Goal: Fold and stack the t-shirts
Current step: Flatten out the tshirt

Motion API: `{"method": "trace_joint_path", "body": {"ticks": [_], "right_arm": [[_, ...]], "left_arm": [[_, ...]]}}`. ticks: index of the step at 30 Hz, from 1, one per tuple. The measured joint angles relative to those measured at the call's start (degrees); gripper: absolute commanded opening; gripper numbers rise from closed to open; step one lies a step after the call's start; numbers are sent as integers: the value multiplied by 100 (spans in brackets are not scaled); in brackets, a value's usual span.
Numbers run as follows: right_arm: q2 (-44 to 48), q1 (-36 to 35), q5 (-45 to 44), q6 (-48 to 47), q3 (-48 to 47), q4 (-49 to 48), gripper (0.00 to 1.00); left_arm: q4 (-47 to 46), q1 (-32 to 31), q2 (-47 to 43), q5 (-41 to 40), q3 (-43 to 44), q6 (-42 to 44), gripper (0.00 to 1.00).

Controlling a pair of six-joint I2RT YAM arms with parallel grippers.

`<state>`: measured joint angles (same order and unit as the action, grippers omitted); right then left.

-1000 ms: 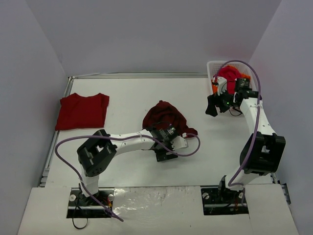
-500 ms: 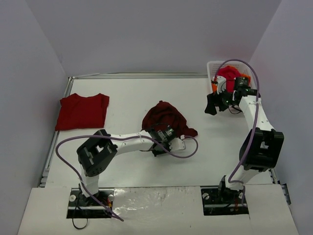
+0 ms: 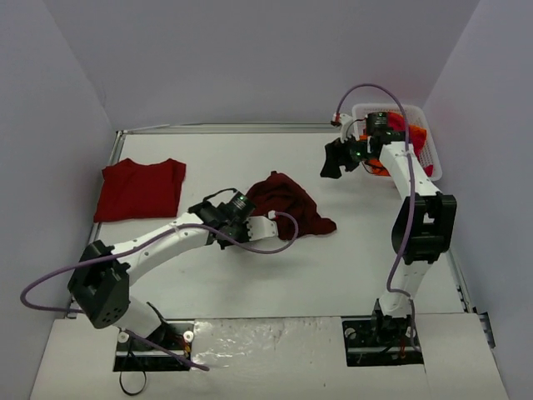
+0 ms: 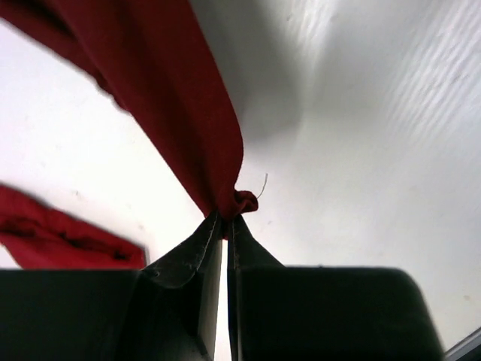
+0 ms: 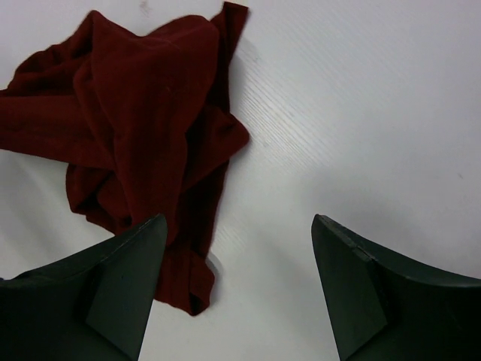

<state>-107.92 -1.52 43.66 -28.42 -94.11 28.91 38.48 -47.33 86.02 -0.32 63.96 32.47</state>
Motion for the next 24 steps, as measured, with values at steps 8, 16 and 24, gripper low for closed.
{"method": "trace_joint_path", "body": {"ticks": [8,16,24], "right_arm": [[-1606,-463,627,212,-1075,240,71],[-2730,-634,837,297,-1803,533,68],[-2981,-896,1058,343,-2352,715,65]], "left_arm": [[234,846,-450,0,-446,632,2],[334,868,-450,81,-549,785,2],[332,881,-448,153,-549,785,2]]}}
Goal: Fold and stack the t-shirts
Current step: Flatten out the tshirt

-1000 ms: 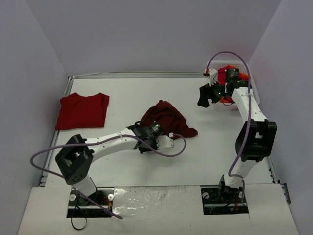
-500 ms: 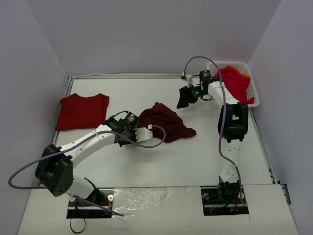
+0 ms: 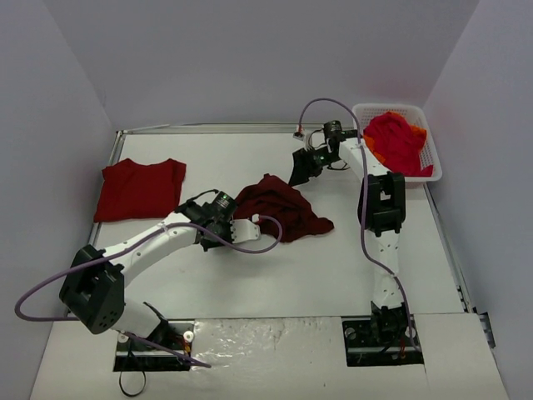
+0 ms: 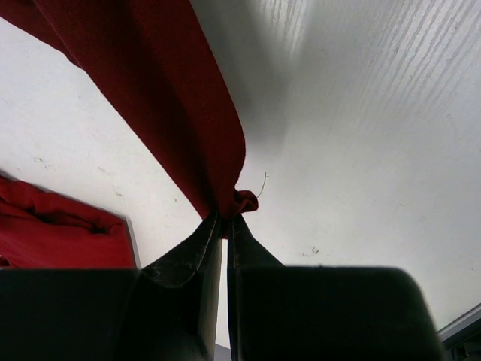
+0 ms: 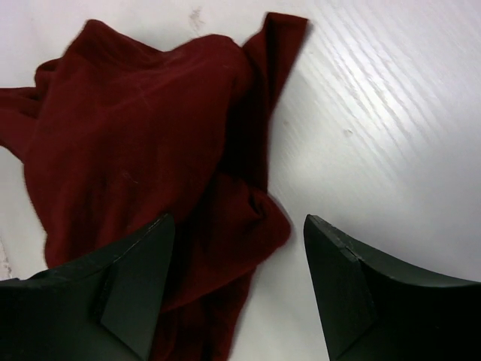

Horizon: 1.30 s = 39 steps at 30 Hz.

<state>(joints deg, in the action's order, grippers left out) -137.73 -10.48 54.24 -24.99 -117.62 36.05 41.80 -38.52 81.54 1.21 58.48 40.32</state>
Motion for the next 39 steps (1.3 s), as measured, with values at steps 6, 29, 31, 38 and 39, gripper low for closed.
{"method": "trace_joint_path", "body": {"ticks": [6,29,31,38,39], "right_arm": [[0,-411,70,-190,-15,256,65],[710,-603,-1014,-634,367,686,0],[1150,-470,-1215,-634,321,704,0],[2837,-243,-1541,-616,37,710,0],[3062,-275,-1526,-612,44,717,0]], "left_arm": [[-24,74,11,4,0,0,2],[-339,688,-63,-339,-122,61,2],[-402,835,-105,-468,-83,90,2],[-608,1128,-188,-920,361,140,2],[-616,1134,-205,-964,422,151,2]]}}
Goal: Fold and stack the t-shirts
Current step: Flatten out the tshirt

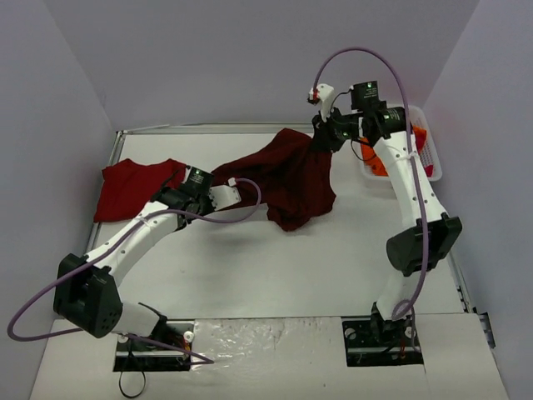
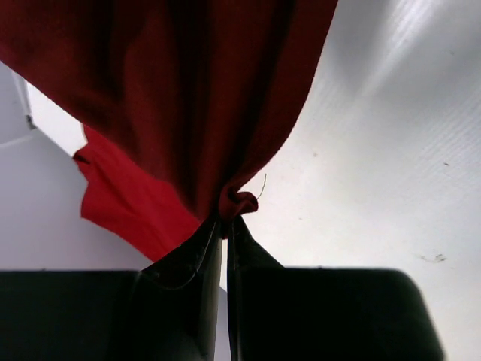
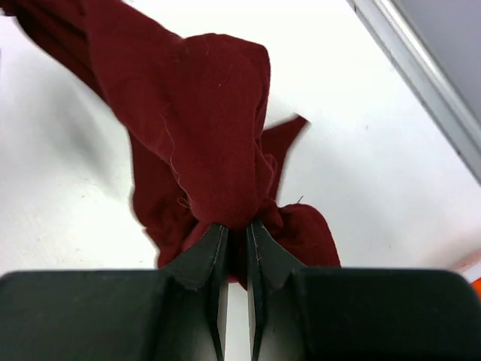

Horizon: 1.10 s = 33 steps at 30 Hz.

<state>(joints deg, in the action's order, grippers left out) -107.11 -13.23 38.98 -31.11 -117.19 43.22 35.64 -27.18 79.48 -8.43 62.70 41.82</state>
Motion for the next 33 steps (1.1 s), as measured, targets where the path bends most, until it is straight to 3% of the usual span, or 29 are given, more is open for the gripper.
{"method": "trace_joint_path", "body": {"ticks": [2,3,5,6,9,13,24,33], "right_arm": [[341,-107,26,-2,72,4,0],[511,-199,46,-7,192,2,17],[765,-385,114,-44,588,-4,34],[848,-474,166,-76,828,20,49],[859,-719,214,-219,1596,155,57],[507,-710,146,-308,2105,348,60],[308,-332,70,-356,1937,334,57],[184,-317,98,-638,2820,409,54]], "left_arm": [[-24,24,-22,-85,109,11,2],[-33,26,-28,-118,149,20,2],[-55,28,-31,-177,168,26,2],[-52,31,-31,-201,168,31,2],[-55,48,-31,-234,166,63,2],[-52,70,-31,-273,118,105,2],[-120,81,-33,-352,-63,129,2],[-160,144,-37,-352,-262,122,2]]}}
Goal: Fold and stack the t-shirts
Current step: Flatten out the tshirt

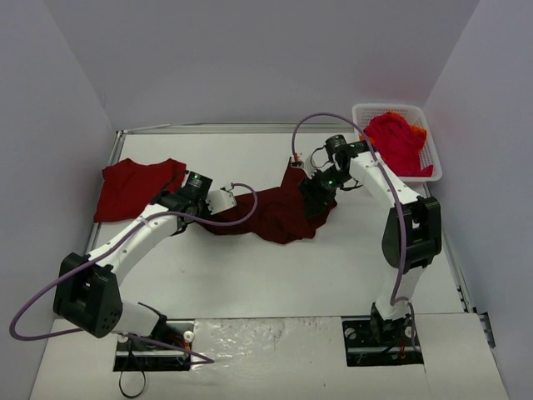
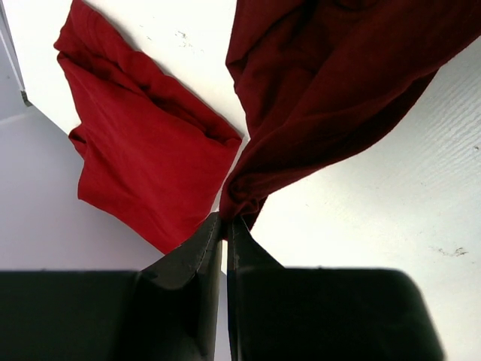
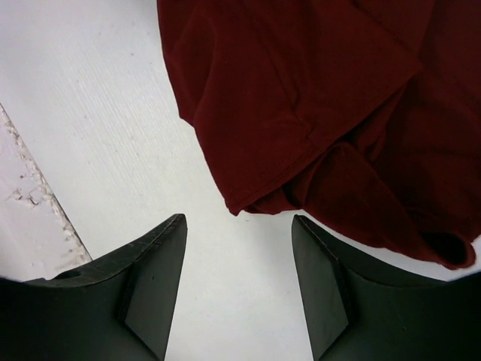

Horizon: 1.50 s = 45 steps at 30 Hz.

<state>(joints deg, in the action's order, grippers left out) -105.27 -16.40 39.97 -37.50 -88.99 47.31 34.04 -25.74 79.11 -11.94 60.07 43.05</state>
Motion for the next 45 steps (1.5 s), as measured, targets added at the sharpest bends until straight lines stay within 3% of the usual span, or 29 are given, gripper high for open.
{"method": "trace_joint_path", "body": {"ticks": [16,45], "right_arm": [[-1827,256,203,-387,-605,-42,50],[-1967,118,297,-396,-1281,-9,48]], "left_arm": [[-55,55,0,98,-13,-111,2],[-177,157,7,192,-356,-129,2]]}}
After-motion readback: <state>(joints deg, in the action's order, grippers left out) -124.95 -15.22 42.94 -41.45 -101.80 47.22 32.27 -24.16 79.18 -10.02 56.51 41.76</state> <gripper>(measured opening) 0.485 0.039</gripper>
